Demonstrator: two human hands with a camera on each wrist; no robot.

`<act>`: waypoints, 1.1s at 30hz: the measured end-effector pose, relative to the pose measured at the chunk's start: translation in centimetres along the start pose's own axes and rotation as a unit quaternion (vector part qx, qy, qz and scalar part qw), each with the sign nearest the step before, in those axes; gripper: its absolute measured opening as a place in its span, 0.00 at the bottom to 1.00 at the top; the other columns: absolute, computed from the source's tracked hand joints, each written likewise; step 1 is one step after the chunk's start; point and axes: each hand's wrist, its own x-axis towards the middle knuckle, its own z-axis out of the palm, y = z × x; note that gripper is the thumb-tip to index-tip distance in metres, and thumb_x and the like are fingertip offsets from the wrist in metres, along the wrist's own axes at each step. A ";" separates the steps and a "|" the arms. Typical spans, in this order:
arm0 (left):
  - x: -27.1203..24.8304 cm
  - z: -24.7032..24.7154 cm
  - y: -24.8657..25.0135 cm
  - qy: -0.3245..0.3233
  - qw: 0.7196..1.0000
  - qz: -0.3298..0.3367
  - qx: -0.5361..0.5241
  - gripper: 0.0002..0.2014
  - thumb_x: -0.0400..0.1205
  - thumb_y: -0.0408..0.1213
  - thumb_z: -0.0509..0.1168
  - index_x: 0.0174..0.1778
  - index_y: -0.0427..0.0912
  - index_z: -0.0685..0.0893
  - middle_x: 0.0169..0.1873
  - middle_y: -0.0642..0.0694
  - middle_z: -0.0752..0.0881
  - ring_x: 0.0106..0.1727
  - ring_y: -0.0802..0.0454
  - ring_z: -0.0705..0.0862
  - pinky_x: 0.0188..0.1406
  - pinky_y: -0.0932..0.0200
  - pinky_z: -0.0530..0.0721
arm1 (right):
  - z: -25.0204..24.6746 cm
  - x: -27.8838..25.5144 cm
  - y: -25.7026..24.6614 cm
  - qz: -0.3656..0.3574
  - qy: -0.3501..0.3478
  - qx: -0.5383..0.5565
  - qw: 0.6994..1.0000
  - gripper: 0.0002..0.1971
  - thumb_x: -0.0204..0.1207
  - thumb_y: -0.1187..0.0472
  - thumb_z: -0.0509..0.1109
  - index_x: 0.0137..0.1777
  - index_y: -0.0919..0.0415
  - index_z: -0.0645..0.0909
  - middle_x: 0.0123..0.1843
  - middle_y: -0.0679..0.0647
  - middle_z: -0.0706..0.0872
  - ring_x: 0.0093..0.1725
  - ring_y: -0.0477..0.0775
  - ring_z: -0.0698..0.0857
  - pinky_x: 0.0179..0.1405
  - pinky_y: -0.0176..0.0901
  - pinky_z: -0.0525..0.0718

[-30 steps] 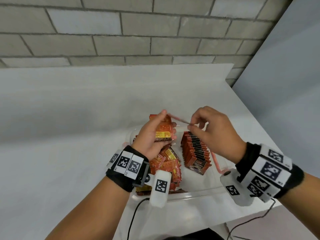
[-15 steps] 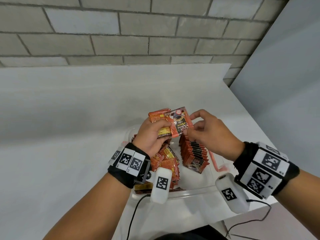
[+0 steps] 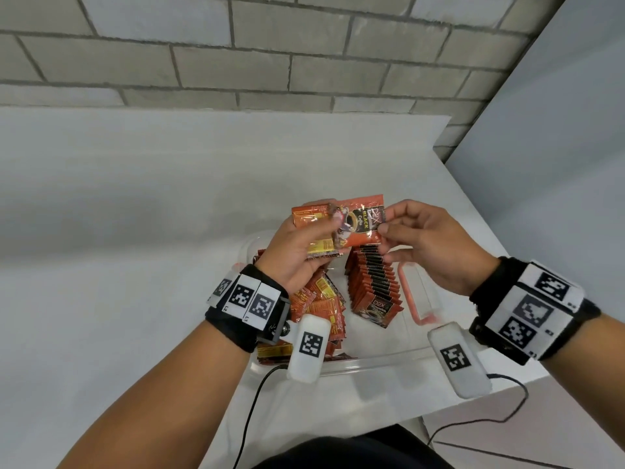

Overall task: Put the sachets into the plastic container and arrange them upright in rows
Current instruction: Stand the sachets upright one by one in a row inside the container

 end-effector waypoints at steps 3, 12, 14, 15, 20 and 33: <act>0.2 -0.1 0.0 0.042 0.999 -0.009 -0.021 0.18 0.70 0.42 0.71 0.55 0.41 0.82 0.42 0.42 0.88 0.43 0.46 0.87 0.48 0.49 0.83 | -1.5 -0.8 0.2 -0.015 -0.020 -0.171 0.985 0.05 0.75 0.72 0.71 0.43 0.62 0.81 0.34 0.58 0.85 0.30 0.48 0.82 0.30 0.36 0.82; 0.4 0.0 -0.2 0.082 0.996 -0.018 0.012 0.08 0.82 0.40 0.65 0.54 0.41 0.82 0.37 0.45 0.87 0.37 0.50 0.84 0.39 0.55 0.83 | -0.9 -2.5 4.5 -0.009 -0.132 -0.561 0.817 0.05 0.72 0.61 0.73 0.39 0.51 0.80 0.41 0.49 0.86 0.37 0.45 0.82 0.40 0.34 0.80; 0.3 0.0 -0.2 0.078 0.997 -0.019 0.013 0.08 0.82 0.39 0.65 0.53 0.41 0.82 0.38 0.44 0.87 0.36 0.50 0.84 0.39 0.54 0.82 | -0.4 -2.2 5.1 -0.009 -0.127 -0.600 0.790 0.07 0.73 0.59 0.71 0.37 0.48 0.77 0.41 0.48 0.85 0.41 0.49 0.81 0.44 0.44 0.83; 0.3 0.0 -0.2 0.078 0.997 -0.020 0.015 0.08 0.82 0.39 0.65 0.54 0.41 0.82 0.38 0.44 0.87 0.36 0.50 0.84 0.40 0.54 0.82 | -0.2 -2.0 5.2 -0.008 -0.123 -0.616 0.778 0.07 0.73 0.59 0.70 0.37 0.47 0.76 0.41 0.48 0.85 0.41 0.49 0.81 0.43 0.45 0.83; 0.2 0.1 -0.2 0.079 0.996 -0.019 0.031 0.07 0.82 0.38 0.65 0.54 0.42 0.82 0.40 0.43 0.86 0.36 0.50 0.84 0.40 0.54 0.83 | 1.0 -1.7 5.3 -0.010 -0.126 -0.691 0.712 0.05 0.74 0.58 0.68 0.39 0.53 0.75 0.40 0.51 0.81 0.39 0.55 0.79 0.31 0.41 0.74; 0.2 0.1 -0.3 0.078 0.996 -0.017 0.044 0.08 0.82 0.37 0.65 0.56 0.42 0.82 0.40 0.43 0.87 0.36 0.51 0.85 0.40 0.54 0.84 | 1.4 -1.8 5.7 -0.047 -0.123 -0.747 0.652 0.04 0.77 0.61 0.61 0.42 0.56 0.69 0.38 0.51 0.76 0.35 0.57 0.75 0.27 0.40 0.68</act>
